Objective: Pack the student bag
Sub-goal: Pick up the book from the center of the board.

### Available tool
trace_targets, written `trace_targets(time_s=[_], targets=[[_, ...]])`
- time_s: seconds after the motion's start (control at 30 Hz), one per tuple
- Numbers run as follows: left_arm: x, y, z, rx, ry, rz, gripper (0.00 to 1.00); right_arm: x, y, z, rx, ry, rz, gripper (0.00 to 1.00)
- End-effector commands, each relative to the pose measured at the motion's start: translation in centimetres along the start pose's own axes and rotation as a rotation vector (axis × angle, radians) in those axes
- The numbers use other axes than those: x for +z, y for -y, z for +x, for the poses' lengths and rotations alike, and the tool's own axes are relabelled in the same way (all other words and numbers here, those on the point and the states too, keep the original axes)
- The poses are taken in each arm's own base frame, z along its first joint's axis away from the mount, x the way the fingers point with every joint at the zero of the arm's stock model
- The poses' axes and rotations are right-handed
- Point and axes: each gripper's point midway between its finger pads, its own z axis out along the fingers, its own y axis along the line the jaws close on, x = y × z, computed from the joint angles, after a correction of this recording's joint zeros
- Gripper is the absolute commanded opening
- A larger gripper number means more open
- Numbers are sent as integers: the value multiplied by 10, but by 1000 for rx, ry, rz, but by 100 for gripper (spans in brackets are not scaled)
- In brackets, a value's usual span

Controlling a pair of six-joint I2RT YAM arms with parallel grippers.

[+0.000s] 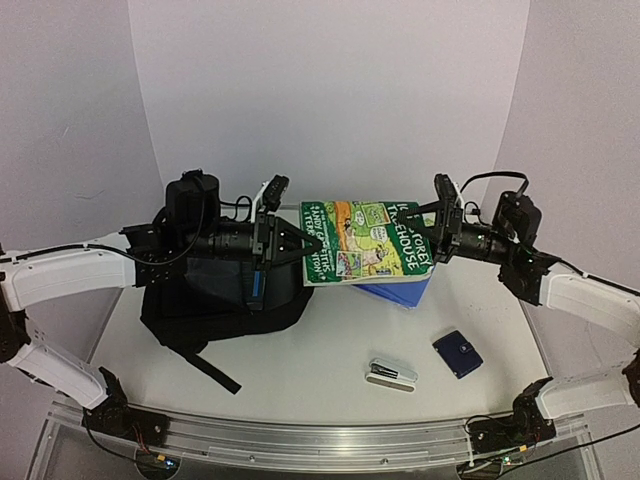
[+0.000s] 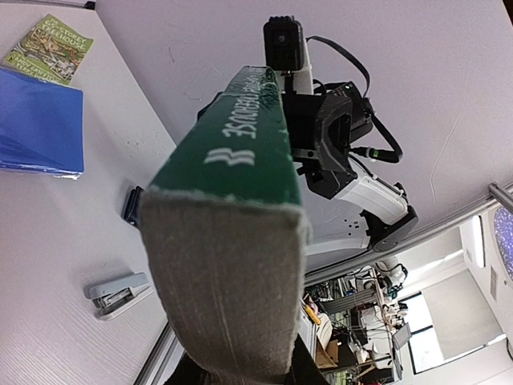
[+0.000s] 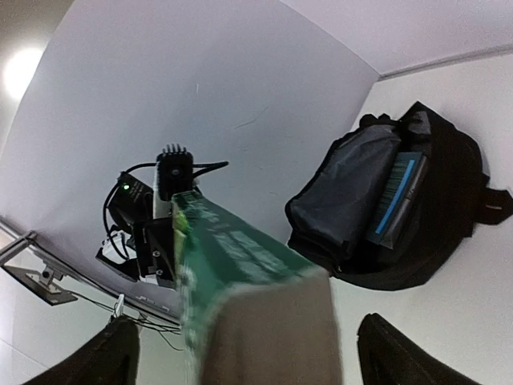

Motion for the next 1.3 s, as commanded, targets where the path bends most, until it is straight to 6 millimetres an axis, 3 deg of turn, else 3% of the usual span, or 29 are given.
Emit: trace_targets(time_s=[0.0, 0.1, 0.4, 0.57, 0.67, 0.83, 0.93, 1.03, 1.1, 1.17, 1.27], targets=[[-17, 47, -25, 102, 75, 75, 0, -3, -46, -5, -97, -22, -147, 80], [-19, 48, -29, 103, 97, 69, 0, -7, -55, 1, -96, -44, -178, 67], [-14, 47, -35, 91, 93, 81, 0, -12, -57, 15, -80, -78, -193, 48], [-15, 39, -37, 66, 97, 57, 0, -10, -58, 18, -86, -90, -200, 45], [-16, 34, -39, 50, 101, 44, 0, -8, -54, 22, -79, -103, -197, 36], [-18, 24, -43, 27, 109, 26, 0, -4, -53, 28, -78, -123, -203, 34], [-19, 17, -45, 18, 112, 8, 0, -4, -53, 28, -80, -122, -202, 24], [-24, 3, -46, 2, 114, -45, 1, -3, -50, 19, -78, -74, -175, 5], [-34, -18, -50, -19, 127, -124, 23, 0, -41, 10, -54, -23, -128, 0], [-52, -52, -53, -78, 142, -241, 55, 5, -24, 0, -9, 32, -63, 0], [-88, -101, -50, -168, 161, -411, 82, 12, 2, -9, 56, 78, 11, 0]])
